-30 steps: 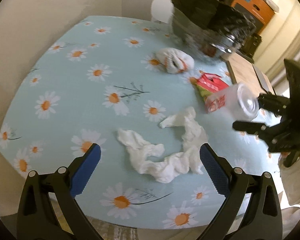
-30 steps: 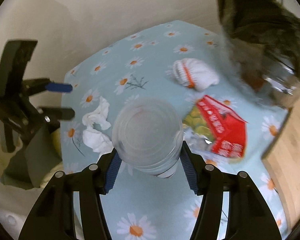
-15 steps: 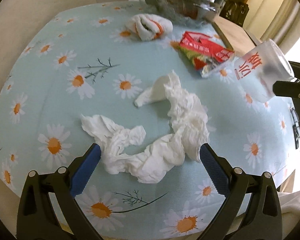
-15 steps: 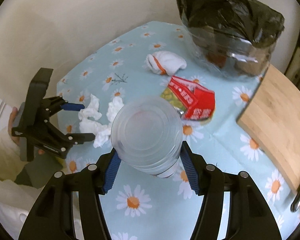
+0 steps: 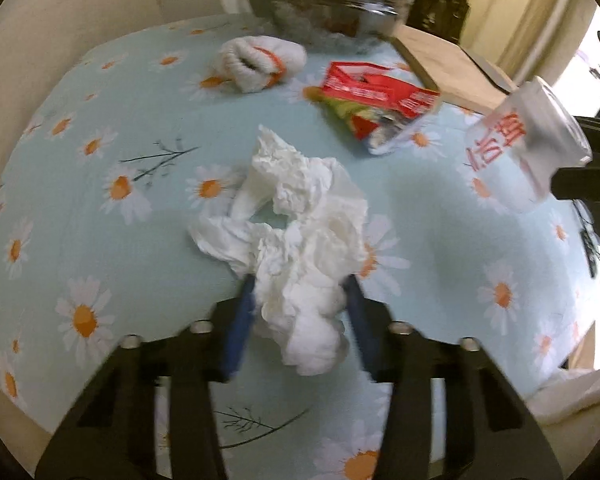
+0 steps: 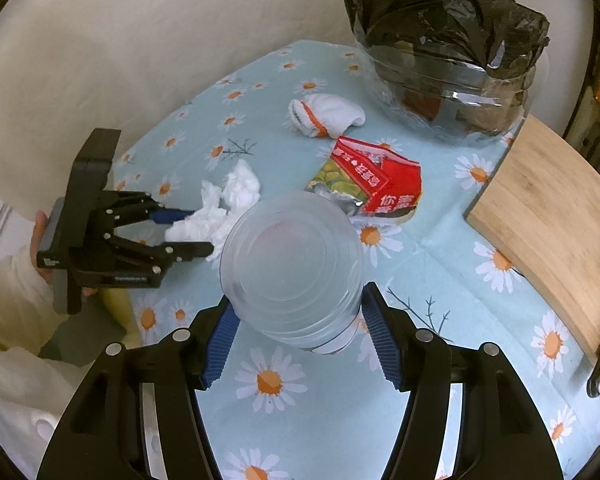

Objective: Collect trash
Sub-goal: 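Grasp the clear plastic cup with the right tool while the left tool grasps the crumpled tissues, then carry the tissues and clear cup with both tools over the bin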

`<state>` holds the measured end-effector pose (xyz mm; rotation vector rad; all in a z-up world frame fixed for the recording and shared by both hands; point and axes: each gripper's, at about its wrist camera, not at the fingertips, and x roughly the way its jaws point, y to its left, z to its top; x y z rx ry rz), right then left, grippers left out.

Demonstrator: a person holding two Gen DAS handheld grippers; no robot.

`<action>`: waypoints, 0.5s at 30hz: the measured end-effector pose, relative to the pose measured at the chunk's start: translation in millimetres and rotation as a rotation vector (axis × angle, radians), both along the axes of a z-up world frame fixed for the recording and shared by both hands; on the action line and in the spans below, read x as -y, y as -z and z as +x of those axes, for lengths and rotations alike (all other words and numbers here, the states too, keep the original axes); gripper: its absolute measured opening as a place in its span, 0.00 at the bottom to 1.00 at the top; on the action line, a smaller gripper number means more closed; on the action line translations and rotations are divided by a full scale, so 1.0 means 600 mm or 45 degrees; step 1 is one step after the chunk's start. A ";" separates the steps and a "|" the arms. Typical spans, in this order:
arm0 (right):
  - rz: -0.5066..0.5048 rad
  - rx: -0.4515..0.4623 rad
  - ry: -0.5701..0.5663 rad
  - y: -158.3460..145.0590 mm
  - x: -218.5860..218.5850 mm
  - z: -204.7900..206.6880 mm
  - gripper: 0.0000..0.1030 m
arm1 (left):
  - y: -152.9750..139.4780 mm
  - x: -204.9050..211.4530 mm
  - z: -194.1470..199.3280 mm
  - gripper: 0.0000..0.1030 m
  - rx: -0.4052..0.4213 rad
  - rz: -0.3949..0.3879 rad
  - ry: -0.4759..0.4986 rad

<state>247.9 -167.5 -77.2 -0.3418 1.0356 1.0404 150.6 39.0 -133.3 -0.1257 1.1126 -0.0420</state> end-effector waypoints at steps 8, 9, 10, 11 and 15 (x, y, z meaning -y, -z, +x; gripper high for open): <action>0.004 0.017 0.027 -0.006 0.018 -0.001 0.55 | -0.017 0.008 0.002 0.30 0.017 0.005 0.040; 0.003 0.019 0.030 -0.008 0.020 0.000 0.55 | -0.024 0.008 0.001 0.30 0.028 0.014 0.038; 0.002 0.021 0.036 -0.011 0.022 0.000 0.55 | -0.029 0.008 -0.001 0.30 0.036 0.022 0.040; 0.003 0.022 0.039 -0.012 0.024 0.001 0.55 | -0.036 0.007 -0.003 0.30 0.049 0.031 0.036; 0.007 0.029 0.063 -0.027 0.030 0.003 0.55 | -0.066 0.003 -0.004 0.30 0.086 0.056 0.018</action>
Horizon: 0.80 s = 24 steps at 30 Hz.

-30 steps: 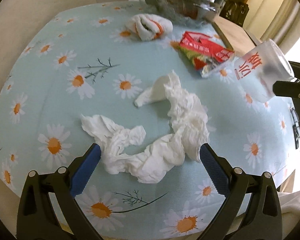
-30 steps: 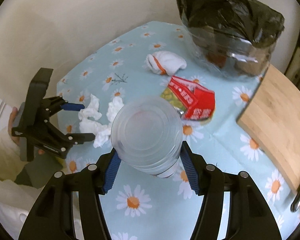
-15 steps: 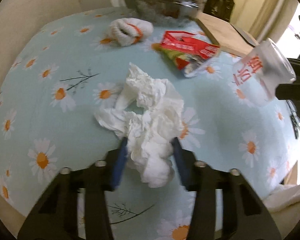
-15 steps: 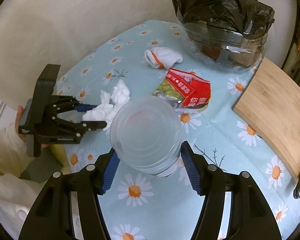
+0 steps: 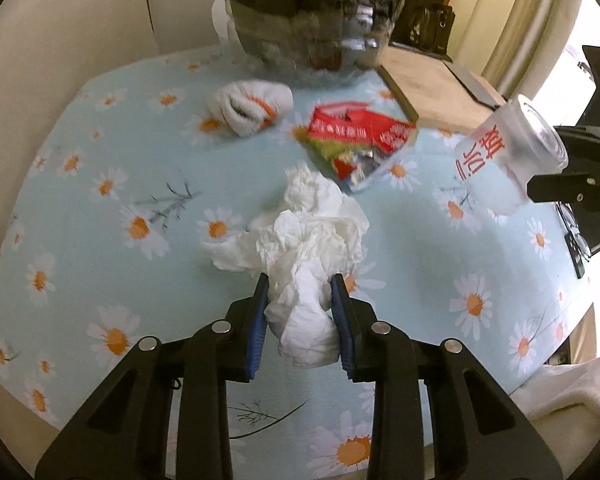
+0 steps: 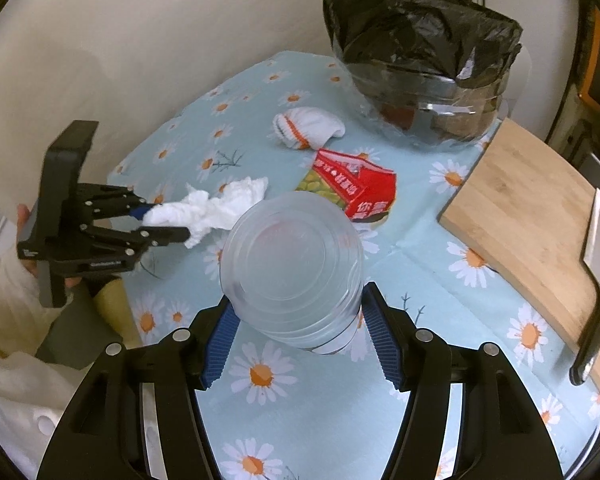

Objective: Collect trash
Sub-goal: 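Carry the tissues and clear cup with both tools over the bin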

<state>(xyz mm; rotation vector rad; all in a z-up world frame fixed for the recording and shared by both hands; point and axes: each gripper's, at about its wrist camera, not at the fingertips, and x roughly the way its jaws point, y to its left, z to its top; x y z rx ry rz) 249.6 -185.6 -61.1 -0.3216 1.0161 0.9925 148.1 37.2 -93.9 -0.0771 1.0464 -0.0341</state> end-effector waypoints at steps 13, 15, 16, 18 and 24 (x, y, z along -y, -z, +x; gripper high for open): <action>0.109 0.043 0.027 -0.069 0.011 0.012 0.55 | -0.088 -0.010 0.008 0.30 0.091 0.128 0.032; 0.119 0.064 0.046 -0.084 0.012 0.016 0.55 | -0.100 -0.013 0.015 0.30 0.098 0.130 0.060; 0.121 0.070 0.060 -0.092 0.013 0.020 0.55 | -0.105 -0.014 0.019 0.30 0.101 0.139 0.069; 0.129 0.093 0.069 -0.108 0.012 0.026 0.55 | -0.113 -0.018 0.028 0.30 0.111 0.144 0.085; 0.123 0.176 0.106 -0.166 0.008 0.046 0.55 | -0.149 -0.039 0.070 0.30 0.165 0.130 0.167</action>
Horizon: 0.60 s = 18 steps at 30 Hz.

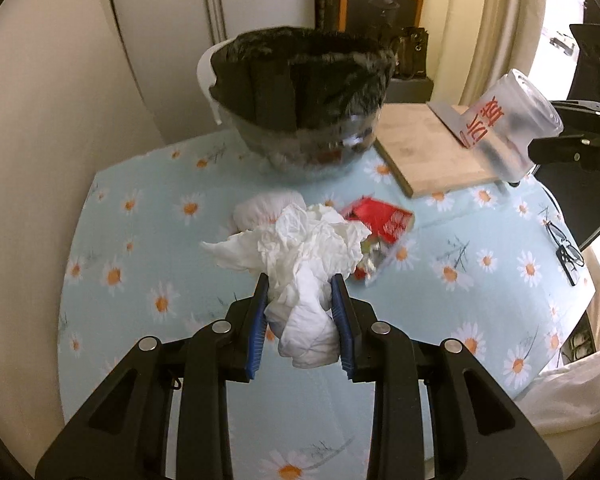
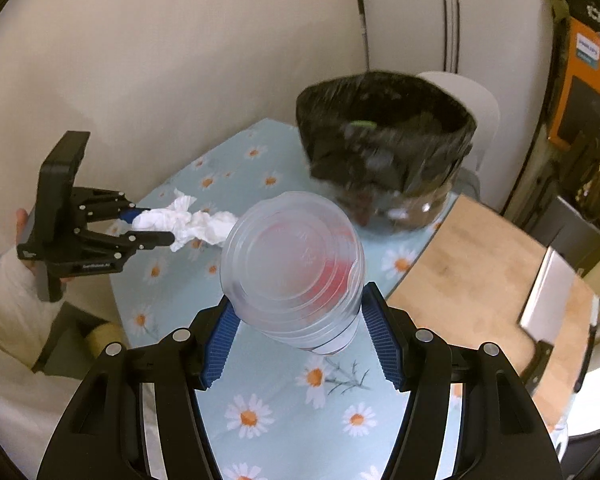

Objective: Collect trash
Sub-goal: 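Carry the tissues and clear cup with both tools over the bin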

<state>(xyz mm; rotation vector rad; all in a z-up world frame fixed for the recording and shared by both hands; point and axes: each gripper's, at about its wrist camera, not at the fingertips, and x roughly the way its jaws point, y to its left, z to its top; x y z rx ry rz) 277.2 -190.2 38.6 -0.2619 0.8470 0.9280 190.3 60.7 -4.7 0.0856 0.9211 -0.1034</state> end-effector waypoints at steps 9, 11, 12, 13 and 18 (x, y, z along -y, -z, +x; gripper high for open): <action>0.062 -0.039 0.123 -0.061 -0.016 0.041 0.55 | -0.063 -0.030 0.066 0.30 0.089 -0.030 0.128; 0.064 -0.034 0.148 -0.075 -0.024 0.047 0.55 | -0.079 -0.036 0.081 0.30 0.116 -0.031 0.152; 0.055 -0.025 0.169 -0.081 -0.029 0.052 0.55 | -0.086 -0.039 0.089 0.30 0.124 -0.026 0.167; 0.048 -0.018 0.186 -0.084 -0.032 0.056 0.55 | -0.091 -0.040 0.098 0.30 0.130 -0.014 0.180; 0.025 -0.021 0.293 -0.090 -0.054 0.089 0.55 | -0.117 -0.049 0.137 0.30 0.180 -0.015 0.247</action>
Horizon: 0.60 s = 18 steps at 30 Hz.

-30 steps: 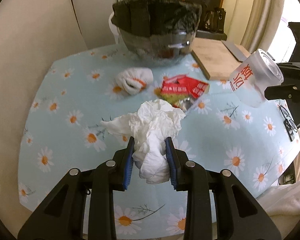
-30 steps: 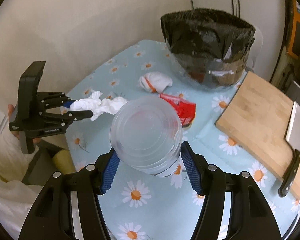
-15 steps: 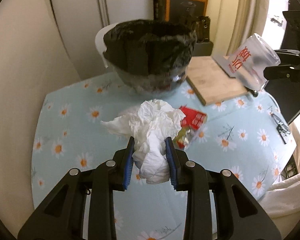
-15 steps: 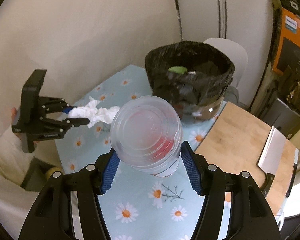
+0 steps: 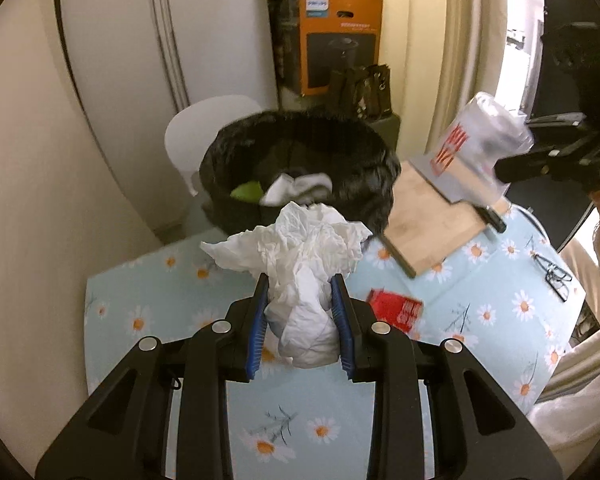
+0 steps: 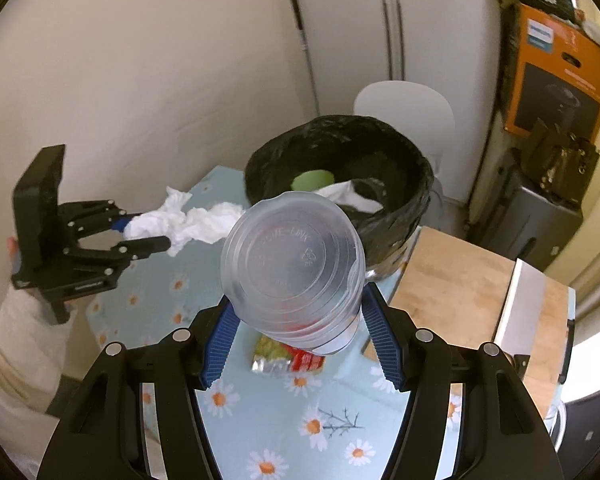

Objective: Collect trash
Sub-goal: 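Carry the tissues and clear cup with both tools over the bin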

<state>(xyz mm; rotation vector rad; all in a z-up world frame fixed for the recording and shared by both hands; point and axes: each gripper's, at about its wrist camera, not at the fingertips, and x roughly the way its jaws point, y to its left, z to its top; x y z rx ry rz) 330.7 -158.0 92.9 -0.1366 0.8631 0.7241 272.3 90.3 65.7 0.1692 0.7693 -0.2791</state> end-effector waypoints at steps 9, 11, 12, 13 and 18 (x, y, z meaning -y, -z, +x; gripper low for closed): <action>-0.026 -0.004 0.138 0.005 -0.034 0.051 0.55 | -0.035 -0.023 0.067 0.30 0.063 0.032 0.129; -0.034 -0.005 0.158 0.005 -0.041 0.058 0.55 | -0.040 -0.028 0.080 0.30 0.075 0.024 0.154; -0.040 -0.002 0.169 0.004 -0.045 0.062 0.55 | -0.043 -0.029 0.090 0.30 0.083 0.033 0.171; -0.050 0.001 0.179 0.004 -0.050 0.068 0.55 | -0.044 -0.029 0.098 0.30 0.093 0.043 0.183; -0.073 0.024 0.198 -0.001 -0.078 0.085 0.55 | -0.040 -0.029 0.140 0.30 0.103 0.014 0.245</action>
